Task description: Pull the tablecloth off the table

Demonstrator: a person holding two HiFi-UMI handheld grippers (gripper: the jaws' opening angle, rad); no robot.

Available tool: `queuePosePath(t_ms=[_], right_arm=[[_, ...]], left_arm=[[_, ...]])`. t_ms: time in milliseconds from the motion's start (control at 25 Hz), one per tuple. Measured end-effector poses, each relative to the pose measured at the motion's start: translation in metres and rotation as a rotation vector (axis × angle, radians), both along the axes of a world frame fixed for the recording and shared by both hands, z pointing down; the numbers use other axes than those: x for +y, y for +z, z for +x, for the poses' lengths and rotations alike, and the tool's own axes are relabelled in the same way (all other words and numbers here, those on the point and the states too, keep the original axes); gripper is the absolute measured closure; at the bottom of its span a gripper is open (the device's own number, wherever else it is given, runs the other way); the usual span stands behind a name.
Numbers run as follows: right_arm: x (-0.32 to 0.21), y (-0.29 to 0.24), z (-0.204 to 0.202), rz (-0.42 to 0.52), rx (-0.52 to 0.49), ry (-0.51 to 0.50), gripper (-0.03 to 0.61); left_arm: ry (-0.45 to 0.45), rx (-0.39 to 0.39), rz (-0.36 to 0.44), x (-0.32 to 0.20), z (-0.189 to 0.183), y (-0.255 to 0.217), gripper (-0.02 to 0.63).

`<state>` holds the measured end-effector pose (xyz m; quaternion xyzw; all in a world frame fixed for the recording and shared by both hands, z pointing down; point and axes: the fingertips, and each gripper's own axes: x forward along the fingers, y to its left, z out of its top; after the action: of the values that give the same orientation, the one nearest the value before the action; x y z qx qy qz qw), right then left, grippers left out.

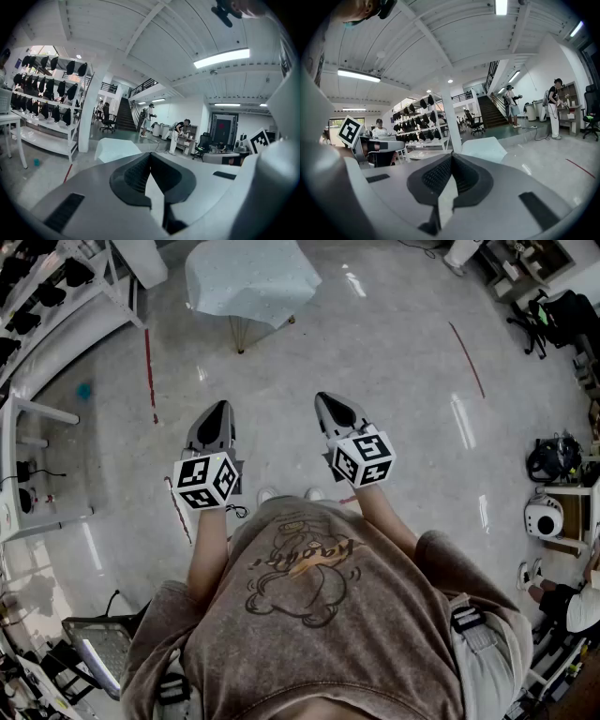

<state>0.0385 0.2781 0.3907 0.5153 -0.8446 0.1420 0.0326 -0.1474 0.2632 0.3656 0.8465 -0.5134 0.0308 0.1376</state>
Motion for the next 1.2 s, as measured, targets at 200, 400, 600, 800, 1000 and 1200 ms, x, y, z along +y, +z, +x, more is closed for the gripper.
queuePosePath(t_ms=[200,400,600,800,1000,1200], right_arm=[[0.002,0.003,-0.016,0.010,-0.040,-0.006,0.574],[-0.002,0.009,-0.034,0.003,-0.040,0.011,0.574],[-0.011,0.015,-0.041,0.000,-0.034,0.045,0.574],[-0.028,0.013,-0.048,0.003,-0.040,0.061,0.574],[-0.053,0.017,-0.041,0.005,-0.035,0.070,0.572],[-0.089,0.020,-0.029,0.006,-0.054,0.069,0.572]], left_arm=[[0.024,-0.009,0.002,-0.001,-0.011,0.002,0.595],[0.042,-0.028,0.010,-0.009,-0.031,0.006,0.595],[0.059,-0.031,0.009,-0.025,-0.045,0.010,0.595],[0.067,-0.025,-0.008,-0.038,-0.053,0.014,0.595],[0.088,-0.027,-0.007,-0.064,-0.042,0.016,0.595],[0.078,-0.028,-0.008,-0.099,-0.031,0.020,0.595]])
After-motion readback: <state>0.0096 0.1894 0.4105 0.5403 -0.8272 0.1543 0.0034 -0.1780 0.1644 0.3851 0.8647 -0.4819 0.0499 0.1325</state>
